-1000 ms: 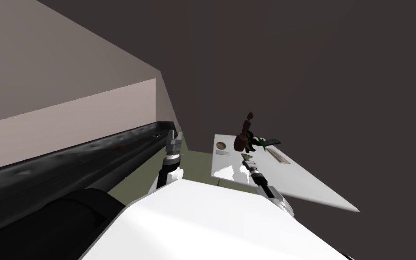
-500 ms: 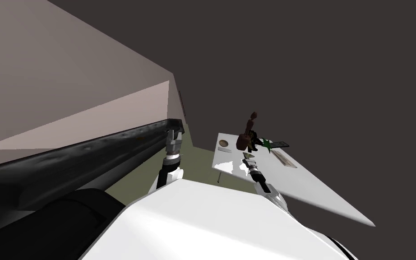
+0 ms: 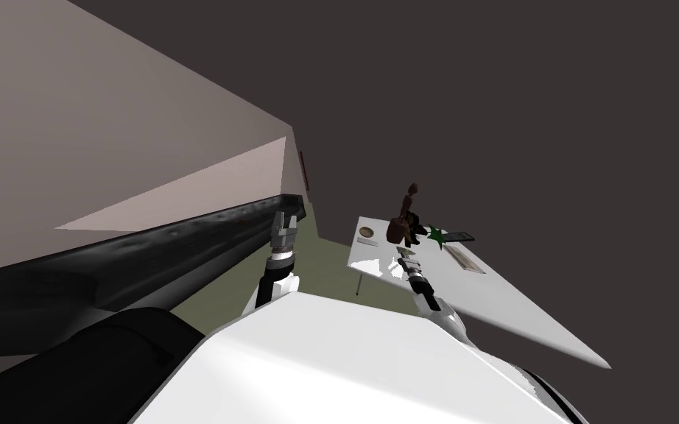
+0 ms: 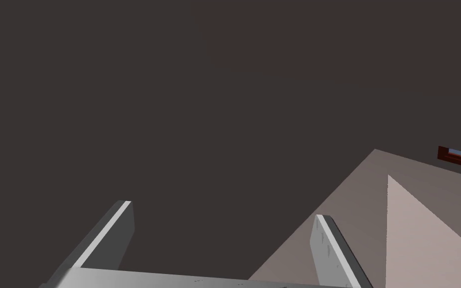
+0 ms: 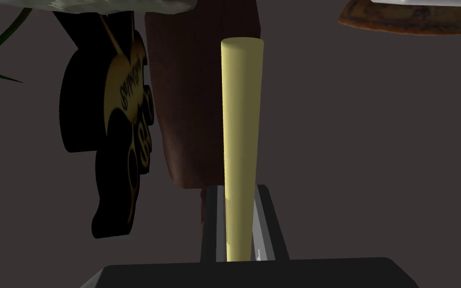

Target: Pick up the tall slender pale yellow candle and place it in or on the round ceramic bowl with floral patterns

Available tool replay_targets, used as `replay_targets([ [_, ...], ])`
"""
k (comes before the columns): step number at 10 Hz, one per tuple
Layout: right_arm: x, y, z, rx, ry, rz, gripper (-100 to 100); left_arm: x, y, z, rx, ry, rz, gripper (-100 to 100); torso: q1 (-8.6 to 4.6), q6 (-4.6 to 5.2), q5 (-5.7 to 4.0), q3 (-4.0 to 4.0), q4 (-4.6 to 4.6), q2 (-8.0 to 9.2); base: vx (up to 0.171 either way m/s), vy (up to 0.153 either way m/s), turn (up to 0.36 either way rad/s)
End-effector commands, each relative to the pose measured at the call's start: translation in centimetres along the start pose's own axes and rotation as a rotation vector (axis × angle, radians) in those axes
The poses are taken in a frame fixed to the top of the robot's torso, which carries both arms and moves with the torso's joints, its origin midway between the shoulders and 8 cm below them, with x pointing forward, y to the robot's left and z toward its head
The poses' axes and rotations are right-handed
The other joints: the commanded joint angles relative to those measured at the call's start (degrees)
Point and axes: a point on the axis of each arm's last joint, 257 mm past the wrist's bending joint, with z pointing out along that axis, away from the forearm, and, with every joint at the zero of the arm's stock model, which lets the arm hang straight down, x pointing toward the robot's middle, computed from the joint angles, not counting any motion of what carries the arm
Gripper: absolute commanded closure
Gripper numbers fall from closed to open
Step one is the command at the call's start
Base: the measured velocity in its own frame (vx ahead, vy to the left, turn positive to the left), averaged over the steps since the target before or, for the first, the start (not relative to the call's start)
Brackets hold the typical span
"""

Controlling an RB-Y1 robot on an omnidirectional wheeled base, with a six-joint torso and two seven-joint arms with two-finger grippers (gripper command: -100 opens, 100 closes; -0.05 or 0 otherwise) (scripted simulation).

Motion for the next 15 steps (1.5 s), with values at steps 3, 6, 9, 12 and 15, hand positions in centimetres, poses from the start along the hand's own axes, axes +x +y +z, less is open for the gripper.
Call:
replay_targets([
  [3, -2.4, -3.9, 0.4, 0.051, -0.031, -0.023, 100, 0.0, 0.0, 0.0, 0.000, 0.000, 0.000, 0, 0.03, -0.06, -0.02, -0.01, -0.01, 0.00, -0.010, 0.073, -0.008],
  [6, -4.6, -8.4, 0.6, 0.117, -0.056, -0.037, 100, 0.0, 0.0, 0.0, 0.000, 0.000, 0.000, 0, 0.30, -0.05, 0.04, -0.02, -0.01, -0.03, -0.008, 0.134, -0.003],
  [9, -6.5, -11.7, 0.6, 0.165, -0.076, -0.041, 100, 0.0, 0.0, 0.0, 0.000, 0.000, 0.000, 0, 0.55, -0.04, 0.15, -0.03, 0.04, -0.10, 0.019, 0.158, -0.008],
  [12, -7.5, -15.1, 0.1, 0.219, -0.076, -0.033, 100, 0.0, 0.0, 0.0, 0.000, 0.000, 0.000, 0, 0.28, 0.01, 0.04, -0.05, -0.01, -0.09, 0.007, 0.110, 0.006],
  [15, -9.8, -20.9, -1.0, 0.312, -0.084, -0.012, 100, 0.0, 0.0, 0.0, 0.000, 0.000, 0.000, 0, 0.58, -0.01, 0.04, -0.09, -0.05, -0.14, 0.024, 0.192, 0.016],
])
